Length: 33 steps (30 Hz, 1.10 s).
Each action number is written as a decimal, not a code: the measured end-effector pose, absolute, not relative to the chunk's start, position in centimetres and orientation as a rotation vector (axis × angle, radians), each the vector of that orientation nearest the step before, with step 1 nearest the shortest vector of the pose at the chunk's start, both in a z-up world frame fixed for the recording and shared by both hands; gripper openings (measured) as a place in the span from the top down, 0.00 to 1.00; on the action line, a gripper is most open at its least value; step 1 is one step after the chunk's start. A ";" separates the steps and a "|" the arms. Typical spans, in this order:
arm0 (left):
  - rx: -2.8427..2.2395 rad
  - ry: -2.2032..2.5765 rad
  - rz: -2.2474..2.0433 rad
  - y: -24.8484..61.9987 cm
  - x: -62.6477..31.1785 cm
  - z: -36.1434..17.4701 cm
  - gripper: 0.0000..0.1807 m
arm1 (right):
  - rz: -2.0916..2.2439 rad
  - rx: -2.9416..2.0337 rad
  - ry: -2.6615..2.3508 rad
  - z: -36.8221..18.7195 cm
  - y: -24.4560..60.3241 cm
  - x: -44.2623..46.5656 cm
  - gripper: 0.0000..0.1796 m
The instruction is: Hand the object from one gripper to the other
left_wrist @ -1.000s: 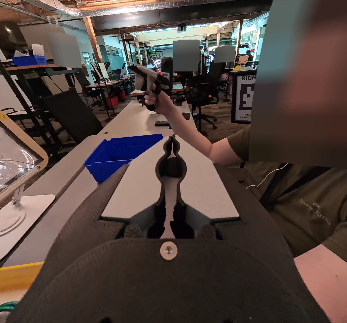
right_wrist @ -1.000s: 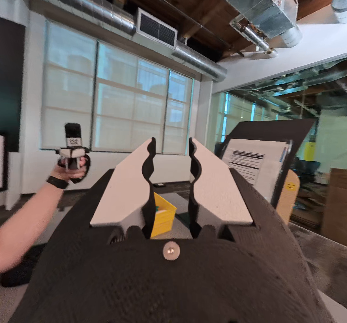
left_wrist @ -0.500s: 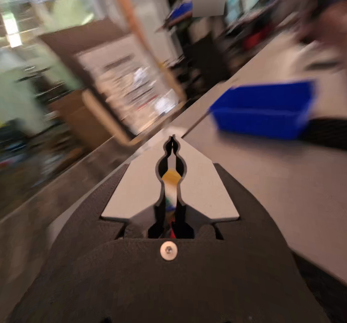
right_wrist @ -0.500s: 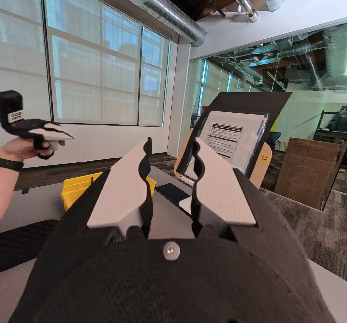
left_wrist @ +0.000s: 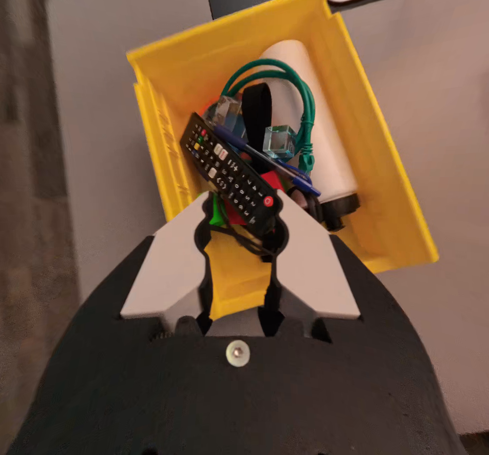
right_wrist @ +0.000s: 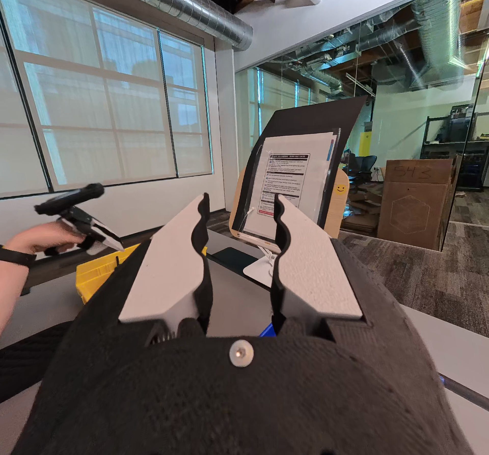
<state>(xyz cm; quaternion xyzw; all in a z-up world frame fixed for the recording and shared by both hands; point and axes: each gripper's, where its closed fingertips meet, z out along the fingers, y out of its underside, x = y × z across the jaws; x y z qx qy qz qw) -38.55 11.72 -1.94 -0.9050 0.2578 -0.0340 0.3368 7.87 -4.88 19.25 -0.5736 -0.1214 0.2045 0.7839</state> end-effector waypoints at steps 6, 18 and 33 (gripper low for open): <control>-2.525 0.392 -0.209 14.1 -38.3 -4.6 0.67 | 0.442 -1.233 -0.241 19.2 -5.2 8.6 0.74; -2.597 0.478 0.208 15.0 -39.4 -7.2 0.62 | 0.432 -1.285 -0.249 18.5 -4.6 8.3 0.74; -2.653 0.664 0.238 13.5 -39.3 -8.2 0.81 | 0.453 -1.303 -0.245 18.0 -4.2 8.3 0.74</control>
